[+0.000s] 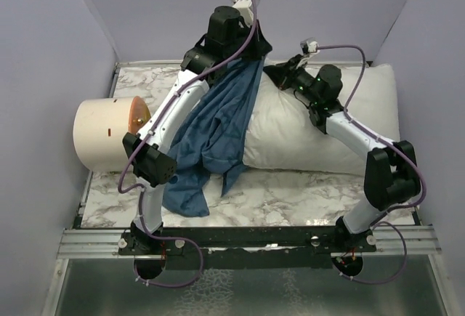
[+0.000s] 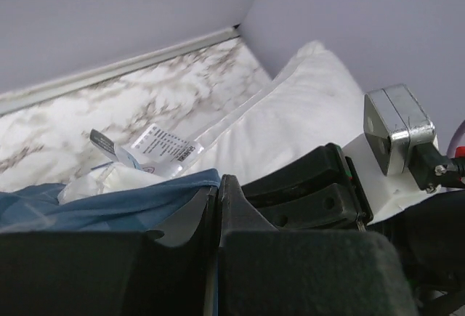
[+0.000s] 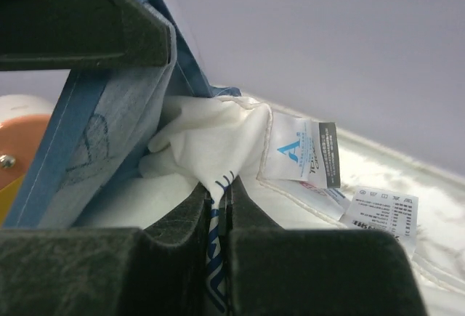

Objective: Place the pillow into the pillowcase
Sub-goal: Stuff the pillow into the pillowcase.

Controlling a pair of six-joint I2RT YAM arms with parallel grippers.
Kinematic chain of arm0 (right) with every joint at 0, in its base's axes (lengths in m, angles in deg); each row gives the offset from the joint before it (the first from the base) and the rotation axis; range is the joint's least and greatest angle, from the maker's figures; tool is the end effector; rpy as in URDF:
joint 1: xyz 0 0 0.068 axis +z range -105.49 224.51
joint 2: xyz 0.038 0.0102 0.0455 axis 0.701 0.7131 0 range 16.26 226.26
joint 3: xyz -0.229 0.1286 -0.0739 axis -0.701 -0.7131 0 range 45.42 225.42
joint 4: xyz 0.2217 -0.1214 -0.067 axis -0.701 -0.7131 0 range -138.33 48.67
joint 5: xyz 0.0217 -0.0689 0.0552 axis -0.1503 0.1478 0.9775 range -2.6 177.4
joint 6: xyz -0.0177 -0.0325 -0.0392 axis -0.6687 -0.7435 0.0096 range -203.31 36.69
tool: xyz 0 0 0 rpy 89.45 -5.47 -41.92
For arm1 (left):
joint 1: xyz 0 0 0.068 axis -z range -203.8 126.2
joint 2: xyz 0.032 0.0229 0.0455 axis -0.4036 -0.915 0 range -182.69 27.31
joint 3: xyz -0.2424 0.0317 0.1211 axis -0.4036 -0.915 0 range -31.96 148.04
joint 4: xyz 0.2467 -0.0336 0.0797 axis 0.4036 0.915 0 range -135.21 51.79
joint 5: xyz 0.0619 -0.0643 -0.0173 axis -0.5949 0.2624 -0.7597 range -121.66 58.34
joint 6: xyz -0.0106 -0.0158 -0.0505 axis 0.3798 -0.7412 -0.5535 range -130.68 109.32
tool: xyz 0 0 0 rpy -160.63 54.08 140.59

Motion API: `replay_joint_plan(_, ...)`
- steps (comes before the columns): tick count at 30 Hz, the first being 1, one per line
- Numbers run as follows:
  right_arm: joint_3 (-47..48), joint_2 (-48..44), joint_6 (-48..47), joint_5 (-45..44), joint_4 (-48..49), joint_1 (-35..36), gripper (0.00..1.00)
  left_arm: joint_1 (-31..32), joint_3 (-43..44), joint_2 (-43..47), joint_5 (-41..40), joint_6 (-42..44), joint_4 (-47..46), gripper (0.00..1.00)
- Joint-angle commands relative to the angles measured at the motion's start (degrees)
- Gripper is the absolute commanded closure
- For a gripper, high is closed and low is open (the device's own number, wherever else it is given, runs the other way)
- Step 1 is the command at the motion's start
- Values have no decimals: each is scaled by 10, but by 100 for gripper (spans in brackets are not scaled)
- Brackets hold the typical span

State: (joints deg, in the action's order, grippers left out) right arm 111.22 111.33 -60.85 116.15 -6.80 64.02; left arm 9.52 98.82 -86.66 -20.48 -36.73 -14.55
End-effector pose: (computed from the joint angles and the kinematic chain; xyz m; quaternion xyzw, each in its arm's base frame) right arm 0.3629 0.1468 0.3187 -0.1665 0.6573 0.4125 0.6083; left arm 0.3724 -0.2531 0.4570 0.1097 0.7780 -0.3706 0.4952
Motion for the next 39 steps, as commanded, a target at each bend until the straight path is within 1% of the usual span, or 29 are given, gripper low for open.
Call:
replay_joint_plan(1, -3, -71, -63, -36, 113, -12, 99, 4, 75, -28, 105, -37, -100, 100)
replay_joint_plan(4, -25, -84, -121, -20, 132, -12, 99, 5, 2, -3, 125, -21, -145, 100)
replay_joint_plan(6, -68, -81, -133, 3, 166, -11, 99, 6, -69, 15, 136, 10, -153, 100)
replay_joint_plan(8, -125, -72, -125, 19, 222, -9, 99, 6, -176, 36, 138, 41, -165, 100)
replay_joint_plan(11, -222, -47, -108, 24, 314, 5, 99, 5, -326, 66, 146, 71, -215, 100)
replay_joint_plan(14, -285, -43, -107, 22, 350, 35, 99, 6, -435, 90, 155, 68, -255, 100)
replay_joint_plan(17, -323, -67, -132, 8, 332, 71, 99, 6, -544, 139, 153, 36, -331, 100)
replay_joint_plan(18, -328, -78, -142, 4, 313, 80, 99, 6, -583, 159, 147, 29, -364, 98)
replay_joint_plan(19, -332, -88, -147, -1, 295, 85, 99, 6, -615, 192, 139, 26, -391, 94)
replay_joint_plan(20, -334, -100, -146, -4, 276, 88, 99, 6, -644, 218, 126, 26, -411, 87)
replay_joint_plan(22, -335, -119, -145, -1, 239, 89, 99, 6, -689, 273, 89, 28, -435, 70)
replay_joint_plan(23, -334, -127, -146, 4, 218, 89, 99, 5, -705, 296, 78, 33, -438, 61)
replay_joint_plan(25, -331, -143, -150, 14, 175, 90, 99, 5, -727, 342, 58, 38, -435, 46)
replay_joint_plan(27, -338, -155, -154, 21, 152, 90, 99, 4, -739, 380, 48, 39, -419, 35)
replay_joint_plan(28, -347, -162, -152, 21, 150, 90, 99, 3, -739, 396, 43, 38, -400, 31)
replay_joint_plan(31, -378, -183, -145, 9, 151, 92, 99, -1, -735, 432, 51, 32, -332, 29)
replay_joint_plan(35, -412, -211, -147, 3, 146, 96, 99, -10, -728, 474, 35, 10, -266, 29)
replay_joint_plan(39, -441, -237, -150, -1, 128, 99, 99, -30, -679, 483, 12, 22, -182, 29)
